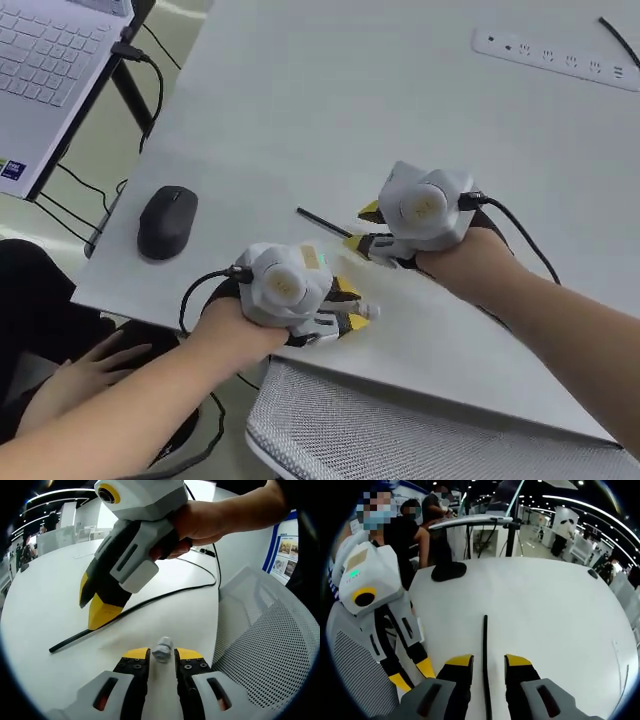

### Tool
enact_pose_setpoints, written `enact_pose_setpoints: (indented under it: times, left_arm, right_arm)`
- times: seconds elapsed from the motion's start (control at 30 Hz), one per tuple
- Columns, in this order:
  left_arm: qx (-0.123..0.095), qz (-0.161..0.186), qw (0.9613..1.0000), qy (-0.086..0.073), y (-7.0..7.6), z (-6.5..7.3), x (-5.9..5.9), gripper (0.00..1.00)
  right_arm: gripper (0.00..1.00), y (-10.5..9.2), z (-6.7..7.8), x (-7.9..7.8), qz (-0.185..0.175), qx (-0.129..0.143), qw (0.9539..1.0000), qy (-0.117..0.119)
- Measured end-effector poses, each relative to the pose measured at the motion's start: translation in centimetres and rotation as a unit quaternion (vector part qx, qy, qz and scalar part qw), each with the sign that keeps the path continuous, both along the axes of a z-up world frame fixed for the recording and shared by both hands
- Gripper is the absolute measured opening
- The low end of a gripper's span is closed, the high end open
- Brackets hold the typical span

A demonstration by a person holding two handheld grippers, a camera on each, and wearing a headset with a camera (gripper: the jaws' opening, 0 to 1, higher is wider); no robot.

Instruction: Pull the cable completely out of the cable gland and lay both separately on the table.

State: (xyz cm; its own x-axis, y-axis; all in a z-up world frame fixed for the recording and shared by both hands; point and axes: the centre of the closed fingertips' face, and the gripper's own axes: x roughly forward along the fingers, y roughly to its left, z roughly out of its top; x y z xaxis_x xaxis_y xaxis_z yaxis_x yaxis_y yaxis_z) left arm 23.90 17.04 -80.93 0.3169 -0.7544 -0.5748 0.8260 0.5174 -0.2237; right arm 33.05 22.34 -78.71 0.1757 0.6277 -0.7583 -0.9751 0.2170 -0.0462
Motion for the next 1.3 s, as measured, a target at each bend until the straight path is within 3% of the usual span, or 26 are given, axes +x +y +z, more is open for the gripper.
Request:
enact_pose_setpoints:
  times: [0.17, 0.37, 0.67, 0.93, 1.1, 1.3]
  left_arm:
    - [0.002, 0.007, 0.9999, -0.011, 0.4, 0.8, -0.1, 0.23]
    - [-0.002, 0.026, 0.9996, -0.01, 1.2, 1.9, -0.4, 0.27]
    - [-0.006, 0.043, 0.999, -0.014, 1.7, 3.3, -1.2, 0.32]
    - [-0.024, 0.064, 0.9975, -0.016, 2.0, 5.7, -1.4, 0.38]
    - [-0.038, 0.074, 0.9964, -0.012, 2.2, 7.2, -1.8, 0.44]
    - [-0.046, 0.086, 0.9951, -0.012, 2.9, 8.8, -2.7, 0.48]
  right_arm:
    - [0.24, -1.1, 2.3, 0.5, -0.03, 0.023, 0.9992, -0.012]
    - [0.28, -3.3, 4.0, 0.5, -0.061, 0.04, 0.9972, -0.012]
    - [0.33, -6.6, 7.5, 1.0, -0.115, 0.071, 0.9904, -0.029]
    - [0.42, -10.1, 10.3, -1.0, -0.141, 0.085, 0.986, -0.022]
    - [0.47, -12.2, 12.7, -2.5, -0.159, 0.113, 0.9804, -0.024]
    - [0.53, -15.9, 13.2, -3.9, -0.181, 0.126, 0.9751, -0.022]
